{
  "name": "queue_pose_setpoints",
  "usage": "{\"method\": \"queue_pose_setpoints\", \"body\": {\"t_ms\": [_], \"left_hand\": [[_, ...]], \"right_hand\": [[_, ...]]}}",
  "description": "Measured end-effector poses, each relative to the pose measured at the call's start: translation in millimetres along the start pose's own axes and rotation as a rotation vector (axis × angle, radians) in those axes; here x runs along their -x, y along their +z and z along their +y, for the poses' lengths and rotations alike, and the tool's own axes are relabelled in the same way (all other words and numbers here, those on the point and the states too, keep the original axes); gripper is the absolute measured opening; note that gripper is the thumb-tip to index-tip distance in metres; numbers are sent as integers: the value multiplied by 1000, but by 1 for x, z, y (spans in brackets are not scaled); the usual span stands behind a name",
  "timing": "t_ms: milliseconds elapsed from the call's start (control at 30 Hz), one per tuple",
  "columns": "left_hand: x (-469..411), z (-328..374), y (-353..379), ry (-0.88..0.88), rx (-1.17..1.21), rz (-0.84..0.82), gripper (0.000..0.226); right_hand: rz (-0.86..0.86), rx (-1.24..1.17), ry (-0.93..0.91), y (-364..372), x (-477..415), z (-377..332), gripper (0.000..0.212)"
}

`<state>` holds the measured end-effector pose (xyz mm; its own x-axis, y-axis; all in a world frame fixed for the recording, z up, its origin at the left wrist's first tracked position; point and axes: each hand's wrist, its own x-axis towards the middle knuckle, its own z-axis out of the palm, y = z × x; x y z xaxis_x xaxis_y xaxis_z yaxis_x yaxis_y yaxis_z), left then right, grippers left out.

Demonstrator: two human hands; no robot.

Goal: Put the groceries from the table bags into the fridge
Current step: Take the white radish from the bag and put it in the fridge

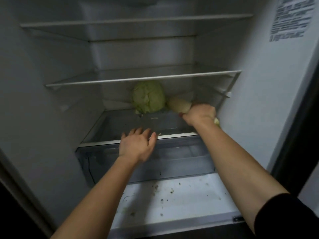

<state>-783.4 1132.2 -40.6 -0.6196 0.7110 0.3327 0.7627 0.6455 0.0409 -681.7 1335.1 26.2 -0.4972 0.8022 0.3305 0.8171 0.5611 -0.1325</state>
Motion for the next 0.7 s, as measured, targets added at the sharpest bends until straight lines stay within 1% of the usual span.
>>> {"method": "queue_pose_setpoints", "body": {"t_ms": [100,200,433,500,600,700], "left_hand": [[-1,0,0,9,-15,17,50],[-2,0,1,14,-19,15,52],[2,0,0,4,-59,54,71],[2,1,-1,-7,-56,49,68],[3,-2,-1,8,-36,32,57],[6,-3,-5,17,-5,-5,59]], "right_hand": [[5,3,-17,10,-17,-10,70],[26,-5,-40,19,-28,-20,64],[99,24,-111,33,-25,-25,55],[117,39,-135,32,-17,-23,57],[137,88,-206,31,9,-16,67],[254,53,-253,32,44,-5,61]]}}
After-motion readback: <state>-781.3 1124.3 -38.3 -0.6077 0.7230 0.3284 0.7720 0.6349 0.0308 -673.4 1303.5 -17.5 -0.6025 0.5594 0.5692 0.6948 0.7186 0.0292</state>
